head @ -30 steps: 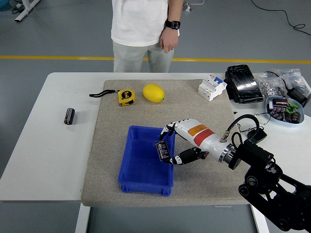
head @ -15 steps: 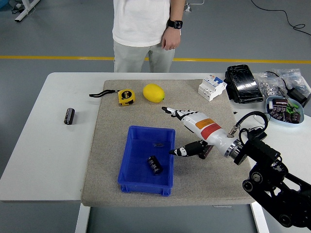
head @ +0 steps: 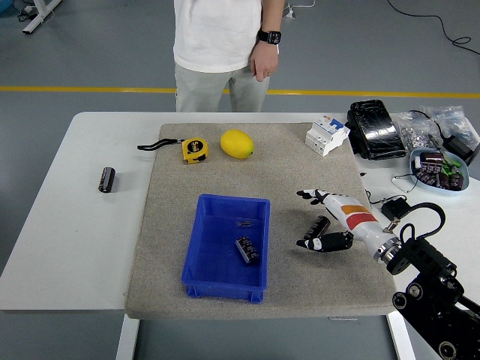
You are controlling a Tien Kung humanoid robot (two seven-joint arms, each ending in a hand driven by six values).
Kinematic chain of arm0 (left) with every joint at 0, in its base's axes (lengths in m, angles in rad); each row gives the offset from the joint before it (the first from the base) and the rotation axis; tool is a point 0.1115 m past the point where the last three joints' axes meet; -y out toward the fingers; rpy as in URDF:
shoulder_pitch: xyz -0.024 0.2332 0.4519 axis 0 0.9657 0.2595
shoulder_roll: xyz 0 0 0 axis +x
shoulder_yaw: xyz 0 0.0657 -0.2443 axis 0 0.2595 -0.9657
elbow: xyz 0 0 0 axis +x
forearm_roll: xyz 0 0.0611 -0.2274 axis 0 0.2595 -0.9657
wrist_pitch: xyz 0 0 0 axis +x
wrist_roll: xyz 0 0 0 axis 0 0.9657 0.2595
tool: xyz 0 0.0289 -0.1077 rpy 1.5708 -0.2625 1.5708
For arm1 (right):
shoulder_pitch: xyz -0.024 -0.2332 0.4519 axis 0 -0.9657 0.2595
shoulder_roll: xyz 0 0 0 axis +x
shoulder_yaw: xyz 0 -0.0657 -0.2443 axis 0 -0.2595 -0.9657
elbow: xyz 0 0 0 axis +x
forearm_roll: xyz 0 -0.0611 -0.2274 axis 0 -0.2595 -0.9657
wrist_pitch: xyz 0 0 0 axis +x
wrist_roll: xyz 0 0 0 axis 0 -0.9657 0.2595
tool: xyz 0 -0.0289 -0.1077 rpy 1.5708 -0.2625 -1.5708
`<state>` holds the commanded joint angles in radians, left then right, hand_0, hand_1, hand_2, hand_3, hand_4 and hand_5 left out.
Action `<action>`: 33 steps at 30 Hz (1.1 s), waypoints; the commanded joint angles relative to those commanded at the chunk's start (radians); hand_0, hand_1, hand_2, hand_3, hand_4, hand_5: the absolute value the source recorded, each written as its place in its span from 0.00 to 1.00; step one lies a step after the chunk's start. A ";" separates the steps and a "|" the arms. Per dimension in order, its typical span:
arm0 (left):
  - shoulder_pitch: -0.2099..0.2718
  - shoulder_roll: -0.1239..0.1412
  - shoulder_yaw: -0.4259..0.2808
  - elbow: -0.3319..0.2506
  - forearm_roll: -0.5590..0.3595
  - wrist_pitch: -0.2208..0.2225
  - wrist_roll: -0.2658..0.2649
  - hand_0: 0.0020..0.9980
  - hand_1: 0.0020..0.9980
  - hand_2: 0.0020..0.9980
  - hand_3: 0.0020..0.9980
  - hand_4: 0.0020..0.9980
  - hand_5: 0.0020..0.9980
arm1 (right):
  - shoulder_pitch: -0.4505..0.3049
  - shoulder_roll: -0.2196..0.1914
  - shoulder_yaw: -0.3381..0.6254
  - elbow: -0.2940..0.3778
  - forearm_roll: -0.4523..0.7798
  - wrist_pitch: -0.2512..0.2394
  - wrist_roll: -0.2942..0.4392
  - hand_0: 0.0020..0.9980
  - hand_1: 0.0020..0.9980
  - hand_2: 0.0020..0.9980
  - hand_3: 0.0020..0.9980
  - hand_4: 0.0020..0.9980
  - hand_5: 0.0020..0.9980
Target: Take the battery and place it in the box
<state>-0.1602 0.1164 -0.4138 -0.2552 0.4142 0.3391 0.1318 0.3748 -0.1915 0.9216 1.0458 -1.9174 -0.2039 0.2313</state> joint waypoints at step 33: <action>0.007 -0.002 -0.008 -0.002 0.015 -0.001 0.006 0.73 0.67 0.71 0.63 0.67 0.64 | 0.001 0.011 -0.032 -0.114 0.093 -0.085 0.043 0.35 0.49 0.59 0.56 0.95 0.26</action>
<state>-0.1528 0.1144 -0.4214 -0.2572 0.4295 0.3378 0.1377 0.3762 -0.1804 0.8897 0.9321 -1.8245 -0.2894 0.2741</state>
